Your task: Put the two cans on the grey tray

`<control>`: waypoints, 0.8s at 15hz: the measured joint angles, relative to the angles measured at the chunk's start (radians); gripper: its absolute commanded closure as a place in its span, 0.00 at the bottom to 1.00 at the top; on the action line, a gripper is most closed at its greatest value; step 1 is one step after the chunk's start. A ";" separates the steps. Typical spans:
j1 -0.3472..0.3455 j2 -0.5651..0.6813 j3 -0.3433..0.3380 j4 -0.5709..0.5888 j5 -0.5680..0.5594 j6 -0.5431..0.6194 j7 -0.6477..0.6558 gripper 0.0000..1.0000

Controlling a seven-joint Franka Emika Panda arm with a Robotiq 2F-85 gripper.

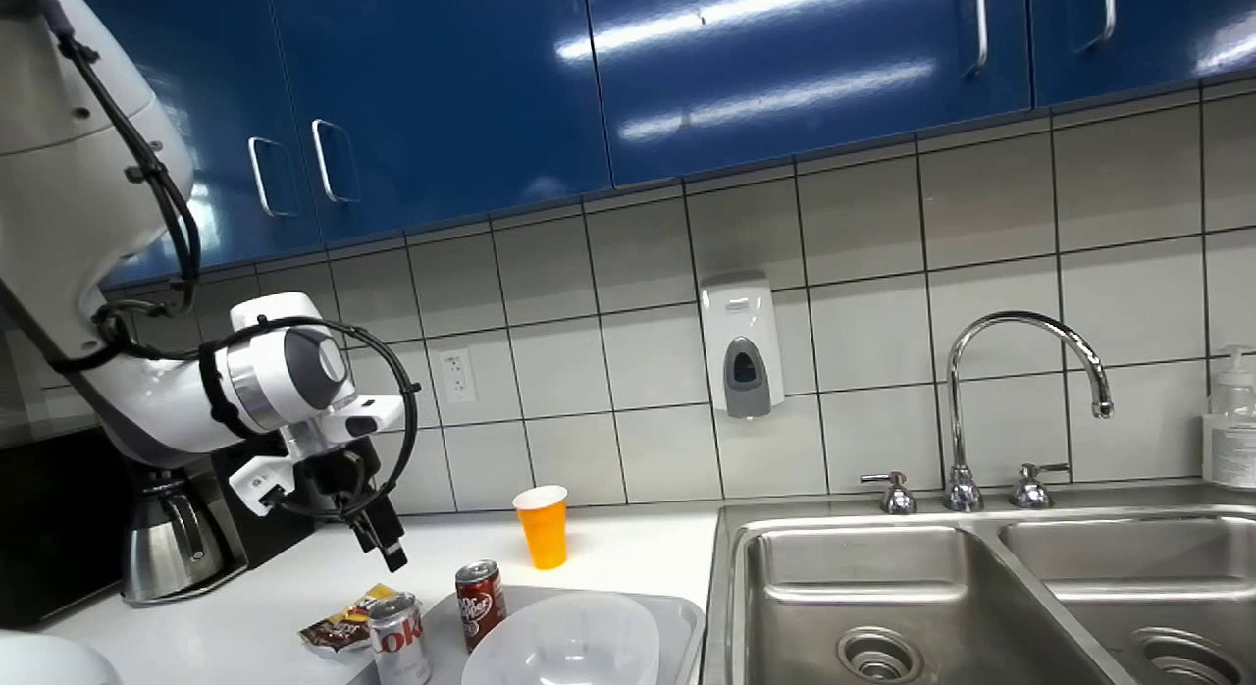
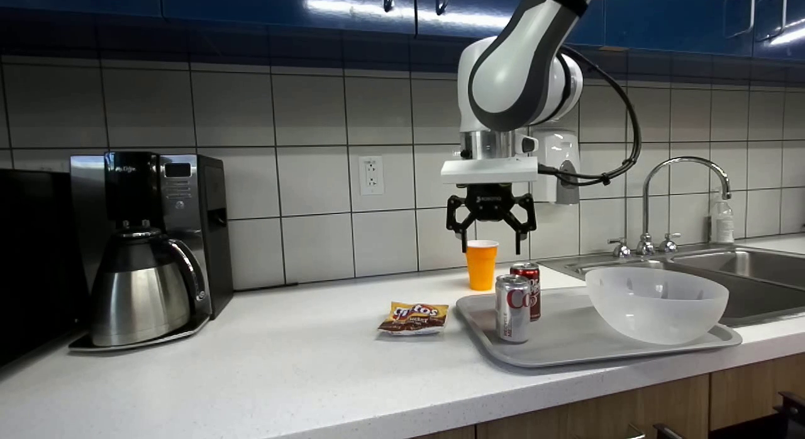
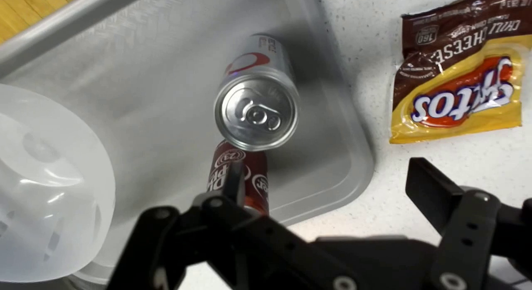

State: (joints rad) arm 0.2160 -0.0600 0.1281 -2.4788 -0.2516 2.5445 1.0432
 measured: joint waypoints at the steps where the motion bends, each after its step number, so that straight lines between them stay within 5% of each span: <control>1: 0.000 -0.020 0.005 -0.003 0.000 0.000 0.000 0.00; 12: 0.001 -0.234 0.144 -0.093 0.005 -0.060 0.000 0.00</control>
State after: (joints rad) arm 0.2171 -0.2937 0.2720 -2.5719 -0.2467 2.4848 1.0432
